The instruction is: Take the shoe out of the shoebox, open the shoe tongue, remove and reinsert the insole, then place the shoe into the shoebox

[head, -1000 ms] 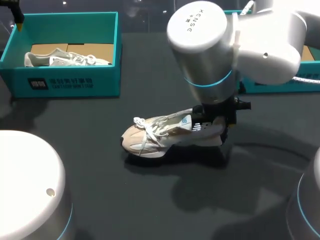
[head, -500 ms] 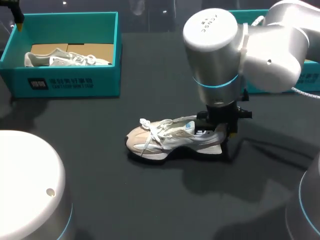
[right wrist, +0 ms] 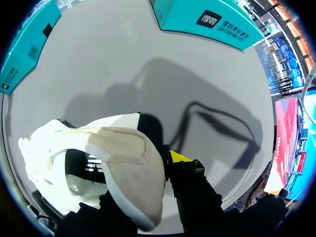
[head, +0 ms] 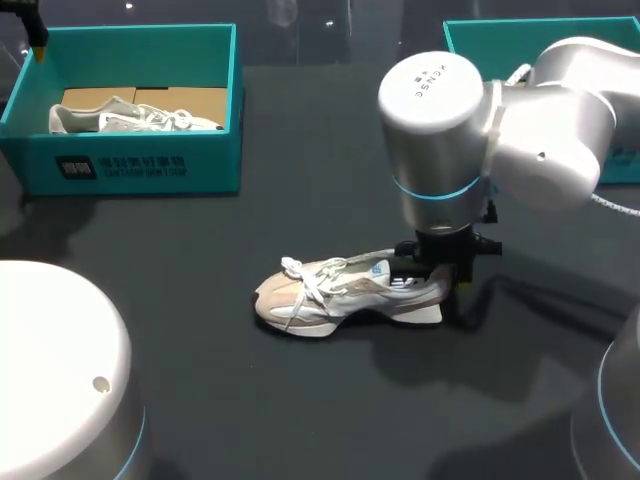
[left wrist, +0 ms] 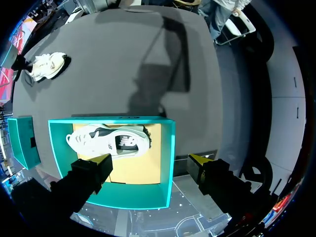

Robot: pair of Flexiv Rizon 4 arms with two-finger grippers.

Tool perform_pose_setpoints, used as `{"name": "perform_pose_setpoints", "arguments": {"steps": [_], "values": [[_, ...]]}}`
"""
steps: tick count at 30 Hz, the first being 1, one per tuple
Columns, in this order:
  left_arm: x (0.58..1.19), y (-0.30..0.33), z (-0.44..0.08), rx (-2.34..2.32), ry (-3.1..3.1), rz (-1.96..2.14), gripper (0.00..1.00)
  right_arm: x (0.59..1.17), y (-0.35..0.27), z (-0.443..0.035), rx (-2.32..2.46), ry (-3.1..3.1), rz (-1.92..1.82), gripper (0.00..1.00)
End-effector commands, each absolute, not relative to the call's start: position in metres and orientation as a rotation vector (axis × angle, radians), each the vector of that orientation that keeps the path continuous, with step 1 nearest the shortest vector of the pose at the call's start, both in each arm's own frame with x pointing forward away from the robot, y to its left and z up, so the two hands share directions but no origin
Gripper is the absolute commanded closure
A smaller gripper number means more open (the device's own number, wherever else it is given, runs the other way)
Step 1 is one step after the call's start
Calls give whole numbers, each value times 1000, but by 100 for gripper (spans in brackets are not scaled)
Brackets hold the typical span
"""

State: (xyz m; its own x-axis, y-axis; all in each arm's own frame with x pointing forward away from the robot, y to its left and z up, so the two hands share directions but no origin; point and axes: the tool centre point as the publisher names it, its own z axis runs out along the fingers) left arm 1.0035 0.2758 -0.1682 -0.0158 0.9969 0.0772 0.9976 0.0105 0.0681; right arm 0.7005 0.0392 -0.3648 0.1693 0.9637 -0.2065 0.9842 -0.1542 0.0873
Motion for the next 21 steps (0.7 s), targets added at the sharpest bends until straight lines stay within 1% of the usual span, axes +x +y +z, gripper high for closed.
{"name": "perform_pose_setpoints", "arguments": {"steps": [1, 21], "values": [[1003, 276, -168, -2200, -2227, -165, 0, 704, 36, -374, 2250, 1921, -143, 100], [1003, 276, -168, -2200, -2227, -165, 0, 700, 35, -397, 2314, 1965, -155, 100]]}}
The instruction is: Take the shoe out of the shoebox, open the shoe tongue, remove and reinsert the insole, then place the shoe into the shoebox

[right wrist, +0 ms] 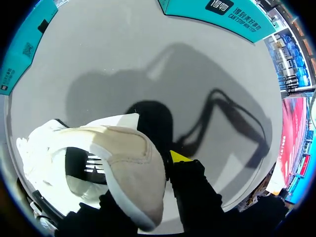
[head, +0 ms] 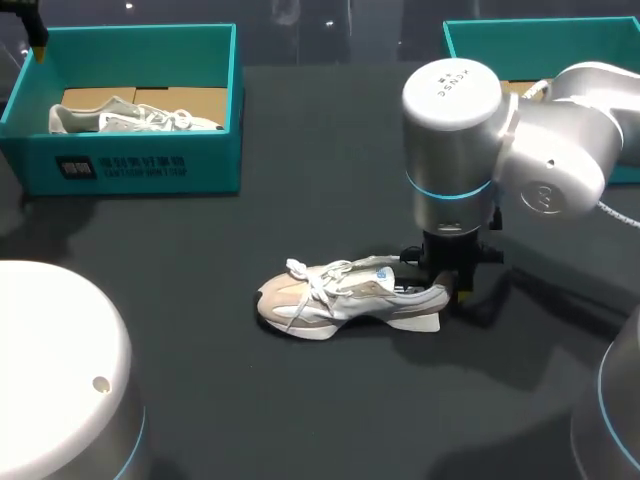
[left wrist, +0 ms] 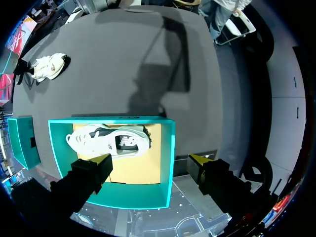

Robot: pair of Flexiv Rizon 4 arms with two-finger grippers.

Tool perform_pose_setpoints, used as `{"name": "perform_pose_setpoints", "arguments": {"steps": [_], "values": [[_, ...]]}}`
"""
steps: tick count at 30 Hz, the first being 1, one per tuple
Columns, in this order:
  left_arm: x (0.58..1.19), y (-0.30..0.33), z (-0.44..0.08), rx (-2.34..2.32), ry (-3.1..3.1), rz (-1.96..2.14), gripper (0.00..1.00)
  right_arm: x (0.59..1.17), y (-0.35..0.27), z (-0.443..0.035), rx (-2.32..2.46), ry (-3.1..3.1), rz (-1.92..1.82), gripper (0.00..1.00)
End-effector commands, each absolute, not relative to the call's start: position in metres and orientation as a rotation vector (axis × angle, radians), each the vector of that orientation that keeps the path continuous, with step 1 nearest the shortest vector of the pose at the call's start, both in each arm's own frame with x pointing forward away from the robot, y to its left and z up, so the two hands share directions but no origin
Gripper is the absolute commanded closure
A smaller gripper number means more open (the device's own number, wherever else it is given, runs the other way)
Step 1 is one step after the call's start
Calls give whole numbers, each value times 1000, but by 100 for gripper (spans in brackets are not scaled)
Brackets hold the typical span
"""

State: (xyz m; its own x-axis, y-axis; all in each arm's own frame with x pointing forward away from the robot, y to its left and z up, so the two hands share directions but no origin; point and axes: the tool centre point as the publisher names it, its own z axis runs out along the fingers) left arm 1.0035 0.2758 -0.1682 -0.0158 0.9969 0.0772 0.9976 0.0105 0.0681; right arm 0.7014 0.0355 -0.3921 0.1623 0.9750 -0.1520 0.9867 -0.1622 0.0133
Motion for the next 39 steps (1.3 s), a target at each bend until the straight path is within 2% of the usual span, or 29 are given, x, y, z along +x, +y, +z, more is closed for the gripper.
{"name": "perform_pose_setpoints", "arguments": {"steps": [1, 3, 4, 7, 10, 11, 13, 14, 30, 32, 35, 39], "values": [[1003, 276, -168, -2200, -2227, -165, 0, 700, 35, -397, 2317, 1966, -154, 100], [1003, 276, -168, -2200, -2227, -165, 0, 700, 36, -398, 2321, 1966, -153, 98], [1003, 276, -168, -2200, -2227, -165, 0, 700, 36, -398, 2322, 1966, -152, 86], [1003, 276, -168, -2200, -2227, -165, 0, 701, 37, -396, 2328, 1965, -155, 64], [1003, 276, -168, -2200, -2227, -165, 0, 702, 38, -391, 2330, 1965, -156, 52], [1003, 276, -168, -2200, -2227, -165, 0, 702, 38, -389, 2330, 1965, -154, 41], [1003, 276, -168, -2200, -2227, -165, 0, 702, 38, -385, 2329, 1967, -150, 11], [1003, 276, -168, -2200, -2227, -165, 0, 702, 38, -382, 2329, 1969, -141, 0], [1003, 276, -168, -2200, -2227, -165, 0, 687, 27, -285, 2173, 2228, 204, 0], [1003, 276, -168, -2200, -2227, -165, 0, 685, 24, -276, 2075, 2337, 268, 0], [1003, 276, -168, -2200, -2227, -165, 0, 684, 23, -262, 1763, 2600, 561, 0], [1003, 276, -168, -2200, -2227, -165, 0, 683, 22, -260, 1731, 2659, 540, 0]]}}
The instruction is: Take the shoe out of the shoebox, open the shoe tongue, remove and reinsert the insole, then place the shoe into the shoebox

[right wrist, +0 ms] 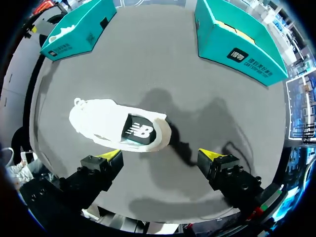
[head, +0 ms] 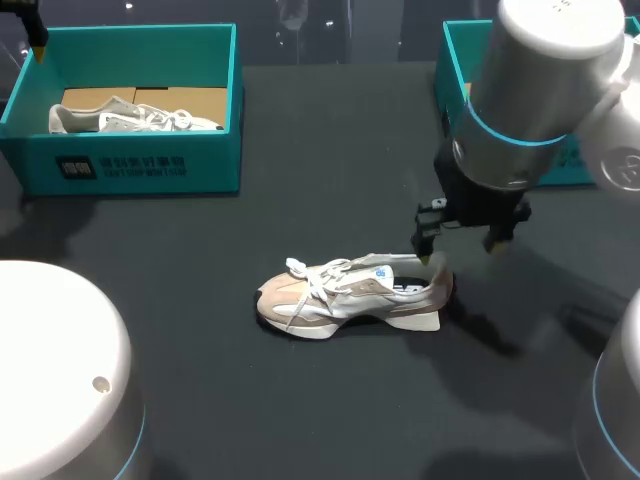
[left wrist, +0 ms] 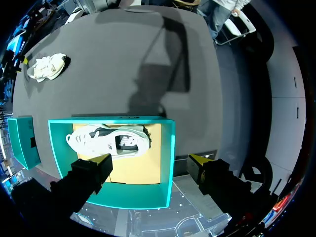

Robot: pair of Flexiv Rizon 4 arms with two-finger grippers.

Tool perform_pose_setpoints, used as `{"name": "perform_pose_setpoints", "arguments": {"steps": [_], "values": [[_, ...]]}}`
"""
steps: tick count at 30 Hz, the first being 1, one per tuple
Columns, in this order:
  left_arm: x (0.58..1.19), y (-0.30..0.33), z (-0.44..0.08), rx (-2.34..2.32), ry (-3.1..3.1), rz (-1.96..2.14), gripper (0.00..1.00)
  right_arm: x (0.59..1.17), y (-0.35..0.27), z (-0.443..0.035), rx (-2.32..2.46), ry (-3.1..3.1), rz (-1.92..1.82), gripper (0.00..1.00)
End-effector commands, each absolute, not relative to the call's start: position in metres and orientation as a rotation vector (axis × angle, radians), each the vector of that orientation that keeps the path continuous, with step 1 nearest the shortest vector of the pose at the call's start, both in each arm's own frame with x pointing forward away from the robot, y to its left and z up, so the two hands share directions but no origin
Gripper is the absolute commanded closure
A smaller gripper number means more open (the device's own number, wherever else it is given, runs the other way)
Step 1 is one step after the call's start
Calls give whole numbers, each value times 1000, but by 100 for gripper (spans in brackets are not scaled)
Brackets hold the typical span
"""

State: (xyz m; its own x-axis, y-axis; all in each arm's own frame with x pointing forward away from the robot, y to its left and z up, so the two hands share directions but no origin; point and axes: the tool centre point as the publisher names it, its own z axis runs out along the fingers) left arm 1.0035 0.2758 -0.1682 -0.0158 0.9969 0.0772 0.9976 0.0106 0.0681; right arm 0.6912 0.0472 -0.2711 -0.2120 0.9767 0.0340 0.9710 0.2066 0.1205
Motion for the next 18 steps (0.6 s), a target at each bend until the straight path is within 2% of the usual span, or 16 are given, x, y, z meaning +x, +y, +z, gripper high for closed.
{"name": "perform_pose_setpoints", "arguments": {"steps": [1, 14, 18], "values": [[1003, 276, -168, -2200, -2227, -165, 0, 683, 22, -260, 1731, 2659, 540, 0], [1003, 276, -168, -2200, -2227, -165, 0, 683, 22, -260, 1731, 2659, 540, 0], [1003, 276, -168, -2200, -2227, -165, 0, 680, 4, -250, 1390, 2737, 978, 0]]}}
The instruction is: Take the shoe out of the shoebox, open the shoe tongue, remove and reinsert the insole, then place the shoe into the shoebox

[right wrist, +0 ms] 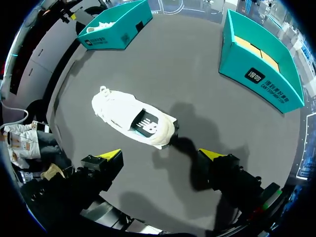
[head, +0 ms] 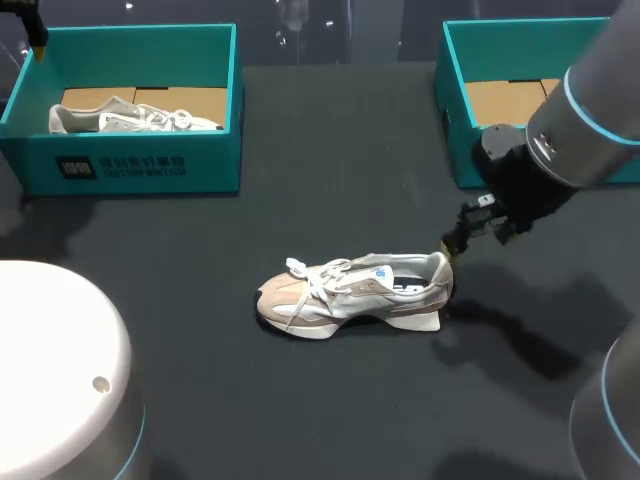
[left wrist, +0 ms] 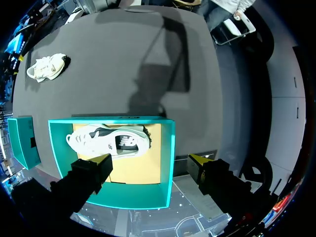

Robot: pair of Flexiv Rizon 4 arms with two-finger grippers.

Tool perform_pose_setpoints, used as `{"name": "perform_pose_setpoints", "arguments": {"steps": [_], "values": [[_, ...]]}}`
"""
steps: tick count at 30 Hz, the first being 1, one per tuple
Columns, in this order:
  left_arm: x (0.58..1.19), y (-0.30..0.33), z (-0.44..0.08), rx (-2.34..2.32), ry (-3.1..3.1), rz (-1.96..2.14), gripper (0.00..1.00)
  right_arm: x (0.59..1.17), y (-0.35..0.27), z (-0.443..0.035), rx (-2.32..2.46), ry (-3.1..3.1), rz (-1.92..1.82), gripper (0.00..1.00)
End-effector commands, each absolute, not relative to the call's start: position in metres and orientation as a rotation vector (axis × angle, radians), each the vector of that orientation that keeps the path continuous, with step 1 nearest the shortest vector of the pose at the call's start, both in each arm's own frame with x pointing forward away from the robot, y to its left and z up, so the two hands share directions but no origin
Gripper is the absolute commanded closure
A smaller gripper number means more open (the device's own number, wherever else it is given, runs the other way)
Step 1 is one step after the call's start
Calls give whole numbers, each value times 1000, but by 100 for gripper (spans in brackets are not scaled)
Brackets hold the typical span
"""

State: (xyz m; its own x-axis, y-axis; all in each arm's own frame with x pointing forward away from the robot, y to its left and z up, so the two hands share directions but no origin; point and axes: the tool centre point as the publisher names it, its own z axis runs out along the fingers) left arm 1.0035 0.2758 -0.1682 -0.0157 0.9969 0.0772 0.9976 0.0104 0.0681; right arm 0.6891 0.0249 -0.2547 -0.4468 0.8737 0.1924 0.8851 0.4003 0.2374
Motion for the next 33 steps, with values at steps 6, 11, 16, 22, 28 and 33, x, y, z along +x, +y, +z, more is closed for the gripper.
{"name": "perform_pose_setpoints", "arguments": {"steps": [6, 11, 16, 22, 28, 33], "values": [[1003, 276, -168, -2200, -2227, -165, 0, 674, -30, -263, -995, -2691, -1248, 0], [1003, 276, -168, -2200, -2227, -165, 0, 673, -48, -288, -802, -2658, -1429, 0], [1003, 276, -168, -2200, -2227, -165, 0, 673, -48, -288, -802, -2658, -1429, 0], [1003, 276, -168, -2200, -2227, -165, 0, 673, -48, -288, -802, -2658, -1429, 0], [1003, 276, -168, -2200, -2227, -165, 0, 681, -83, -313, -717, -2709, -1531, 0], [1003, 276, -168, -2200, -2227, -165, 0, 687, -109, -336, -583, -2676, -1646, 0]]}}
